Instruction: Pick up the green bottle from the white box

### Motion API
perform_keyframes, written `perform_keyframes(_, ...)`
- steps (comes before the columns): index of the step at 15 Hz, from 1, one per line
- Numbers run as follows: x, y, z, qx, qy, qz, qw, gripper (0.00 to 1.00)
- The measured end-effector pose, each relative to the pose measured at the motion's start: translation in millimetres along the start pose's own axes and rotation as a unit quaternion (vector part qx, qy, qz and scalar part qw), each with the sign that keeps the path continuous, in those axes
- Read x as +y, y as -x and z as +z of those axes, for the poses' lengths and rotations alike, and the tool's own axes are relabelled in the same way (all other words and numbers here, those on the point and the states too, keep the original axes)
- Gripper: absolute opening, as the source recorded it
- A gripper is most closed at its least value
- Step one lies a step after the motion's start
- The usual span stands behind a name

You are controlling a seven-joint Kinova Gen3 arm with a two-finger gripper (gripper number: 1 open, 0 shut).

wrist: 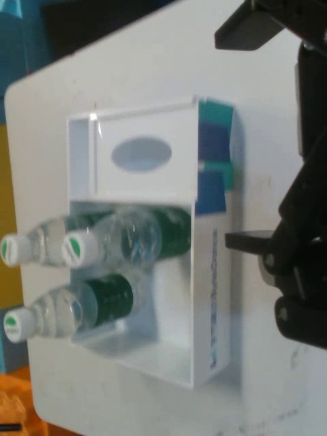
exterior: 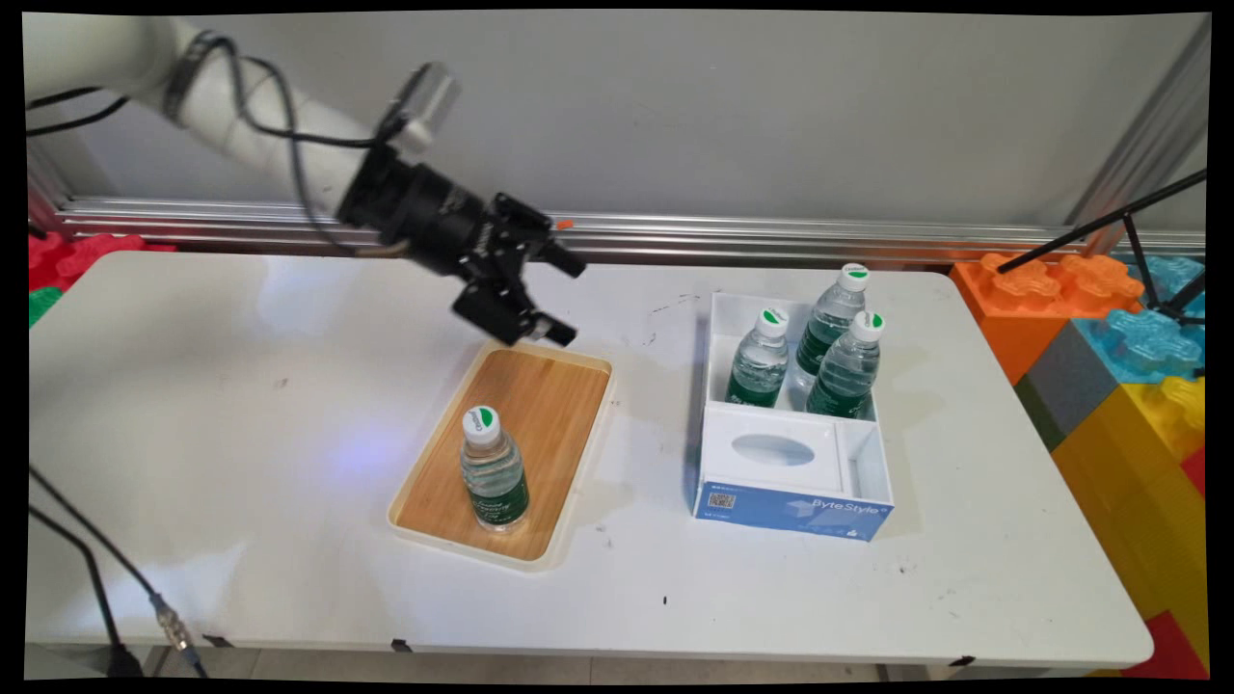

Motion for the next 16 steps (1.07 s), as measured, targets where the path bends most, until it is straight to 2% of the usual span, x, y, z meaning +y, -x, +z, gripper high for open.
perform_keyframes(3,-26.6,-11.6,28.0,-0.009,0.003,-0.001,1.0000,1.00)
perform_keyframes(6,-41.6,-16.4,52.6,-0.009,0.014,-0.003,0.9999,1.00)
perform_keyframes(9,-55.8,-19.2,90.9,-0.011,0.030,-0.008,0.9995,1.00)
perform_keyframes(16,-59.8,-20.4,167.2,-0.013,0.054,-0.013,0.9984,1.00)
